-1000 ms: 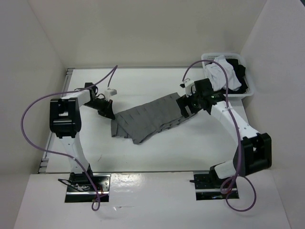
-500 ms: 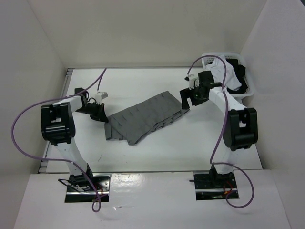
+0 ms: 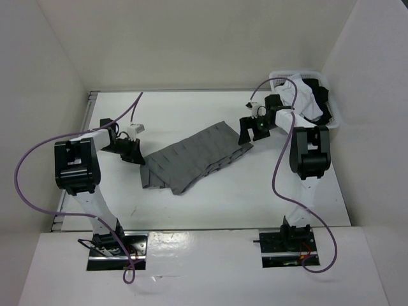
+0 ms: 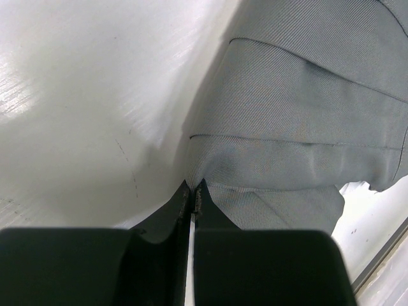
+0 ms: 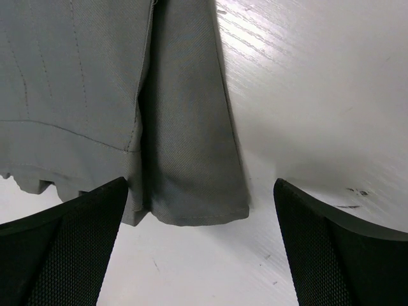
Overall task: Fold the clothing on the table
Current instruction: Fold the skirt
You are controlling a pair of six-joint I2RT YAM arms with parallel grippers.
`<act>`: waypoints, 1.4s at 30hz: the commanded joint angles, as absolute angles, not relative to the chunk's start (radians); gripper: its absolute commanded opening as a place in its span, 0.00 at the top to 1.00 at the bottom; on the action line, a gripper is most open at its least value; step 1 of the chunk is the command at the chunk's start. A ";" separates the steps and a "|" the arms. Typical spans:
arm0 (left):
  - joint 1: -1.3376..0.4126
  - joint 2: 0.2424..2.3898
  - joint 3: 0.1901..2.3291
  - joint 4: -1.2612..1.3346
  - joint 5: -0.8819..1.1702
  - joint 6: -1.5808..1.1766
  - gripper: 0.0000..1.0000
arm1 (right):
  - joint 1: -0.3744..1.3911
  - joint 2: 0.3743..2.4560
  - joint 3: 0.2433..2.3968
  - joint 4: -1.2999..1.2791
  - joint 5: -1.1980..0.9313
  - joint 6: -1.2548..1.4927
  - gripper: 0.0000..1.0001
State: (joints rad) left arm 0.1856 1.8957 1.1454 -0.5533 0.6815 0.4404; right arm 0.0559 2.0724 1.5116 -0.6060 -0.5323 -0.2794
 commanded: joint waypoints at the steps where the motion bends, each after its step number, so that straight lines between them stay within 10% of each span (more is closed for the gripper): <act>1: 0.190 1.879 1.135 -0.568 0.672 0.463 1.00 | 0.052 2.100 1.549 -0.620 -0.584 -0.279 0.01; 19: 0.190 1.861 1.135 -0.586 0.681 0.472 1.00 | 0.092 2.148 1.549 -0.650 -0.652 -0.310 0.08; 33: 0.190 1.870 1.135 -0.595 0.690 0.482 1.00 | 0.121 2.166 1.558 -0.683 -0.630 -0.330 0.85; 42: 0.152 1.879 1.187 -0.615 0.672 0.463 1.00 | 0.208 2.037 1.627 -0.716 -0.600 -0.301 1.00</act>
